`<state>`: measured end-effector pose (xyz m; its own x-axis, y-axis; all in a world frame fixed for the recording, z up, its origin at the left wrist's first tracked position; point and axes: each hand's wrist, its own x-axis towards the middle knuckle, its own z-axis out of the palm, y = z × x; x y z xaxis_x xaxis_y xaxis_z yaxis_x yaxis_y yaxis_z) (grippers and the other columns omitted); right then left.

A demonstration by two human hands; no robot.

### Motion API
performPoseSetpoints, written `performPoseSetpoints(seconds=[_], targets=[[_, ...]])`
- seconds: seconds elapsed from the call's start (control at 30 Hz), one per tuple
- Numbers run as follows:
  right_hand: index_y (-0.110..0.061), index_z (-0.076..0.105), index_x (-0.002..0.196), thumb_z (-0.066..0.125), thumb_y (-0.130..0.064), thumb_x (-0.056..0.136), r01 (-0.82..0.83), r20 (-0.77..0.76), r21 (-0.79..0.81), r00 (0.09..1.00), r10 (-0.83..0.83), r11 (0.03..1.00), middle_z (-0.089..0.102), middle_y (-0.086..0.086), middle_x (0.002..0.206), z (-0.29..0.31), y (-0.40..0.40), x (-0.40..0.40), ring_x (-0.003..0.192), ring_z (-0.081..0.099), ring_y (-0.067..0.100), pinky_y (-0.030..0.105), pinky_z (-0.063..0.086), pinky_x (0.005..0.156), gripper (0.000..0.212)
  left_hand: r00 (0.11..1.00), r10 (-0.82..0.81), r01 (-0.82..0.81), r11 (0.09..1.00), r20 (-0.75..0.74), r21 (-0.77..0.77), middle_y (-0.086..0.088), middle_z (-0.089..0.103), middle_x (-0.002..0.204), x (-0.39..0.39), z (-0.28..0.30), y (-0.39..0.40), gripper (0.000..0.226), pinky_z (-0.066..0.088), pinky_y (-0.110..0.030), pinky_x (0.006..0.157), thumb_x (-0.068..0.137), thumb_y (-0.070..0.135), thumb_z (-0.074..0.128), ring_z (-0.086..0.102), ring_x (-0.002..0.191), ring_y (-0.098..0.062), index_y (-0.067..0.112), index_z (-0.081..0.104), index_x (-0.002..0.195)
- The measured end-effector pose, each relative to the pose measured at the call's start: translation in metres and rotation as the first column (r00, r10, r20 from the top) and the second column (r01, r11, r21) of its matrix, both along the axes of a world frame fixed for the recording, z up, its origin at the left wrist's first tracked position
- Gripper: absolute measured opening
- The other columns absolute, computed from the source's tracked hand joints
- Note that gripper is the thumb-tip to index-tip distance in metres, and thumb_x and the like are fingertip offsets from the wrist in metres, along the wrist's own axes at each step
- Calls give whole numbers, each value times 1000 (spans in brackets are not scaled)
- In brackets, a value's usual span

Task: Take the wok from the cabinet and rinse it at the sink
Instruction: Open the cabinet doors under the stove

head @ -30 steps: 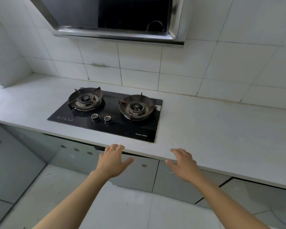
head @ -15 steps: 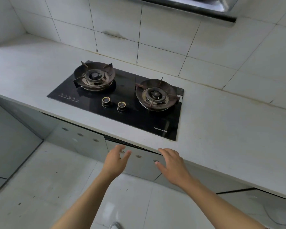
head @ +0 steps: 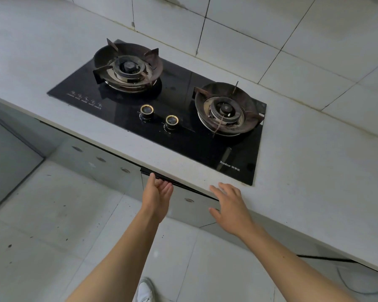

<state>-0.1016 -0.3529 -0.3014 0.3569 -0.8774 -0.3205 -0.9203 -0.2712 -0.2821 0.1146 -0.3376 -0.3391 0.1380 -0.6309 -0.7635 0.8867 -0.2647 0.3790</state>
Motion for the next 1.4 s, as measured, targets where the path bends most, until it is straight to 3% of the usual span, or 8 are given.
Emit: performPoseSetpoints(seconds=[0.17,0.3,0.6,0.9,1.07,1.2,1.3,1.4], targets=[[-27,31,150,59,-35,93,-27,-30,9,999,28,1000,26,1,156,6,-5,0,141,16,22,29,20,115,64,982,171,-170,985,-85,14,-24,41,146,-2,-7,-8,66,39,-47,111,101,43,45,44,134,-39,-2,29,147],[-27,31,149,59,-37,92,-39,-59,22,997,41,999,26,1,156,9,-6,1,140,17,23,31,22,114,65,983,166,-164,986,-72,35,-23,48,140,-3,-11,-4,56,43,-46,108,101,39,45,49,129,-37,-1,39,141],[-25,32,149,63,-30,89,-62,-122,3,991,62,998,29,2,153,10,-4,5,137,22,27,33,27,112,68,985,172,-172,980,5,103,-25,43,143,-11,-14,27,47,50,-41,98,97,9,54,50,127,-38,-2,38,140],[-24,26,150,63,-38,88,-97,-184,-17,979,93,995,26,4,154,11,0,5,139,21,29,36,28,114,74,968,250,-243,959,-29,149,-22,53,126,-27,-17,80,37,54,-36,80,95,5,52,56,116,-35,-6,45,130],[-22,25,149,65,-40,86,-148,-219,-28,966,138,989,26,7,152,13,3,3,136,25,32,36,34,109,76,958,287,-284,941,8,183,-23,55,124,-42,-14,107,36,54,-37,81,95,7,57,59,112,-34,-7,48,127],[-20,17,150,65,-40,85,-219,-250,-6,945,211,976,22,10,153,14,5,-5,136,24,34,37,32,109,85,955,274,-295,903,111,311,-22,65,103,-52,-12,121,34,57,-38,78,89,25,70,69,89,-29,-3,58,104],[-19,11,152,64,-44,84,-277,-266,0,926,267,961,20,11,153,13,3,-11,137,21,36,38,28,113,89,936,306,-352,842,174,408,-25,68,98,-61,-12,130,41,58,-33,66,86,29,73,67,57,-22,-5,59,104],[-18,9,152,63,-50,84,-312,-281,-3,912,298,950,19,10,153,11,1,-15,138,18,38,38,27,114,93,928,318,-373,796,194,477,-16,67,91,-70,-14,139,41,58,-33,69,77,27,80,67,64,-23,-1,59,99]])
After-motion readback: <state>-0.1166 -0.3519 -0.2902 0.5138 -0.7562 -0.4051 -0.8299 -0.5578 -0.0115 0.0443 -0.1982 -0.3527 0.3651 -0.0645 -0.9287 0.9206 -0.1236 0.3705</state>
